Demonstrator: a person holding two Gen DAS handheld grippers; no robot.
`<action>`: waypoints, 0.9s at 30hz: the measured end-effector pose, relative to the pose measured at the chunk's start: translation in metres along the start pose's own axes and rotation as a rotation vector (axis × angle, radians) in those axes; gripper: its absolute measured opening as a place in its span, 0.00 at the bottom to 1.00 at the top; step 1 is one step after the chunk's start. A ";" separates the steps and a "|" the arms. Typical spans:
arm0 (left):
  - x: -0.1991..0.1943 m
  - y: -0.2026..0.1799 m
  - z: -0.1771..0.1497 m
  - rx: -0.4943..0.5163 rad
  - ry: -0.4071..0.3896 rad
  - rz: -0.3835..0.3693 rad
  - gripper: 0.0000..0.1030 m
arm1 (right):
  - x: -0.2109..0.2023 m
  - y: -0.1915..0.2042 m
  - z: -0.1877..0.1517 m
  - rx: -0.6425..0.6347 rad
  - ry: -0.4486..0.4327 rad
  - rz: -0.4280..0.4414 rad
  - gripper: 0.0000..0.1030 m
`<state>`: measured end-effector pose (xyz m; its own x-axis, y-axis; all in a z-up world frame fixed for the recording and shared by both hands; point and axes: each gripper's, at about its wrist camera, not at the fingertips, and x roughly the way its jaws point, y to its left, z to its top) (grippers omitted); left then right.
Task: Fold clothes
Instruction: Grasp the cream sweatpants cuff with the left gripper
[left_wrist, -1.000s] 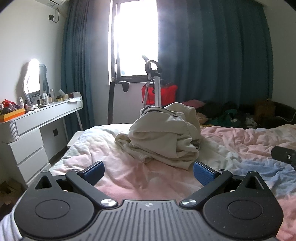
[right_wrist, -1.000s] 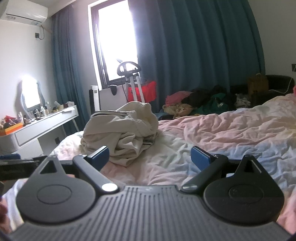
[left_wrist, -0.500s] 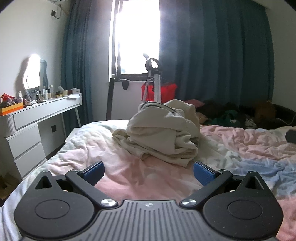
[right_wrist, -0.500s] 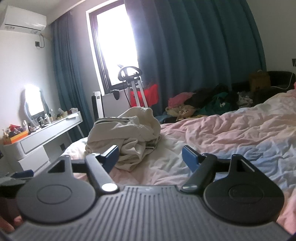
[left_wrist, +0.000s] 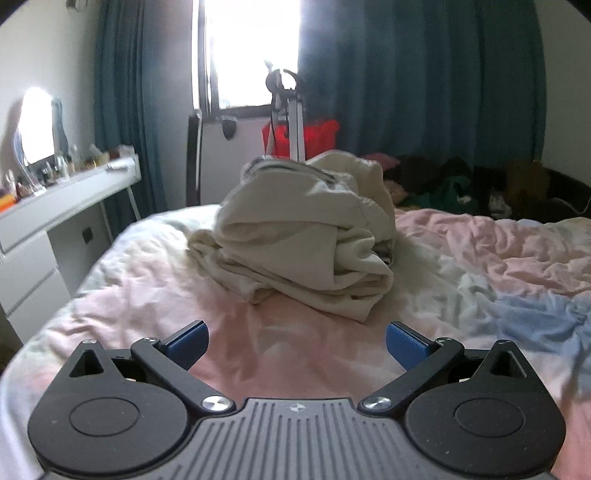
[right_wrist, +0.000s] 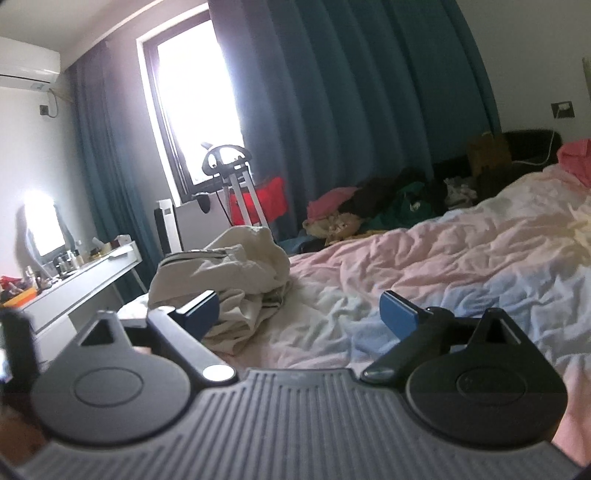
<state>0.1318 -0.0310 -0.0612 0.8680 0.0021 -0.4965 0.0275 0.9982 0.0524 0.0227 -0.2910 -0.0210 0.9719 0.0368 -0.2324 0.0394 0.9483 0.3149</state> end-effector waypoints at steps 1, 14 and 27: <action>0.013 -0.003 0.006 -0.003 0.019 -0.003 1.00 | 0.002 -0.001 0.000 0.004 0.006 -0.001 0.92; 0.166 -0.100 0.121 0.145 -0.068 0.121 1.00 | 0.050 -0.029 -0.021 0.087 0.127 -0.034 0.92; 0.328 -0.148 0.151 0.149 0.007 0.426 0.98 | 0.110 -0.044 -0.061 0.149 0.218 -0.035 0.92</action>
<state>0.4879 -0.1873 -0.1008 0.8138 0.4120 -0.4099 -0.2601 0.8890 0.3770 0.1136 -0.3093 -0.1170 0.8970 0.0873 -0.4334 0.1216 0.8938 0.4317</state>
